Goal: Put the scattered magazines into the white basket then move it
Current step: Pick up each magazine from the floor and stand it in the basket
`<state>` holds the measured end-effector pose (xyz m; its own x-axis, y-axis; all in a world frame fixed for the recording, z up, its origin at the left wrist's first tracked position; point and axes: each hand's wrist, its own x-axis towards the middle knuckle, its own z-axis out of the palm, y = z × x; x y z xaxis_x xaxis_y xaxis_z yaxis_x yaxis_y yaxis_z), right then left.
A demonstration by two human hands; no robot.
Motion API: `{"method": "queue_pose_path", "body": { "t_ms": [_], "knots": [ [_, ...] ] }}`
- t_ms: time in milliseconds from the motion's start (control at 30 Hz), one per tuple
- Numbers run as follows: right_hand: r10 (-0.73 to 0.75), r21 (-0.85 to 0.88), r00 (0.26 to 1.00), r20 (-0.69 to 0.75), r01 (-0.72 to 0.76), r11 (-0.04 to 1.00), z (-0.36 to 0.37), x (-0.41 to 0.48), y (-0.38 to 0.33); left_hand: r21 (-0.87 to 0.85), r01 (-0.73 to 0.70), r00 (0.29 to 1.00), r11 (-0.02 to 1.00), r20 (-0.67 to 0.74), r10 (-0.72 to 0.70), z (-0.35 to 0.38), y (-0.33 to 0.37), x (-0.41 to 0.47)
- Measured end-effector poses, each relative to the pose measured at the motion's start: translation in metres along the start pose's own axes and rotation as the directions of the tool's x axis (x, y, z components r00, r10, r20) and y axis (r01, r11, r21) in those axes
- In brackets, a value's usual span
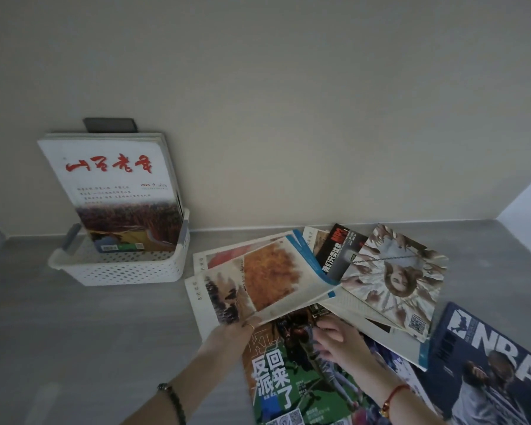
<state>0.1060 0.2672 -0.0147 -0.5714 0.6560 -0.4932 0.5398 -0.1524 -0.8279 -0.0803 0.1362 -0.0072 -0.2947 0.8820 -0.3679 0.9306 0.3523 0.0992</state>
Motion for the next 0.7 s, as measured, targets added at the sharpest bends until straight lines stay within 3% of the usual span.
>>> {"method": "queue_pose_path", "body": {
  "t_ms": [100, 167, 233, 333, 433, 500, 567, 633, 700],
  "knots": [
    [0.107, 0.233, 0.992, 0.06, -0.118, 0.965, 0.007, -0.005, -0.008, -0.369, 0.057, 0.99, 0.928, -0.1, -0.1, -0.016, 0.01, -0.014],
    [0.118, 0.311, 0.992, 0.032, -0.122, 0.943, 0.01, -0.006, -0.018, -0.684, -0.012, 0.973, 0.73, -0.177, -0.149, -0.033, 0.013, -0.028],
    [0.108, 0.34, 0.994, 0.007, -0.104, 0.935, 0.013, -0.006, -0.033, -0.869, -0.138, 0.96, 0.475, -0.235, -0.151, -0.054, 0.01, -0.044],
    [0.046, 0.465, 0.994, 0.101, -0.088, 0.881, 0.022, -0.006, -0.057, -0.956, -0.234, 0.948, 0.175, -0.264, -0.178, -0.081, -0.008, -0.065],
    [-0.065, 0.59, 0.988, 0.143, -0.032, 0.806, 0.033, -0.013, -0.083, -0.959, -0.279, 0.934, 0.046, -0.282, -0.218, -0.094, -0.038, -0.081],
    [-0.135, 0.663, 0.989, 0.06, 0.062, 0.746, 0.041, -0.015, -0.099, -0.965, -0.261, 0.915, -0.007, -0.245, -0.321, -0.097, -0.062, -0.088],
    [-0.218, 0.626, 0.975, -0.041, 0.195, 0.755, 0.05, -0.017, -0.118, -0.974, -0.225, 0.896, 0.003, -0.208, -0.393, -0.096, -0.086, -0.093],
    [-0.309, 0.453, 0.942, -0.131, 0.335, 0.826, 0.059, -0.023, -0.14, -0.974, -0.216, 0.897, 0.072, -0.227, -0.38, -0.09, -0.106, -0.101],
    [-0.441, 0.21, 0.872, -0.214, 0.482, 0.851, 0.064, -0.031, -0.17, -0.941, -0.246, 0.847, 0.232, -0.325, -0.421, -0.089, -0.118, -0.112]
  ]
}}
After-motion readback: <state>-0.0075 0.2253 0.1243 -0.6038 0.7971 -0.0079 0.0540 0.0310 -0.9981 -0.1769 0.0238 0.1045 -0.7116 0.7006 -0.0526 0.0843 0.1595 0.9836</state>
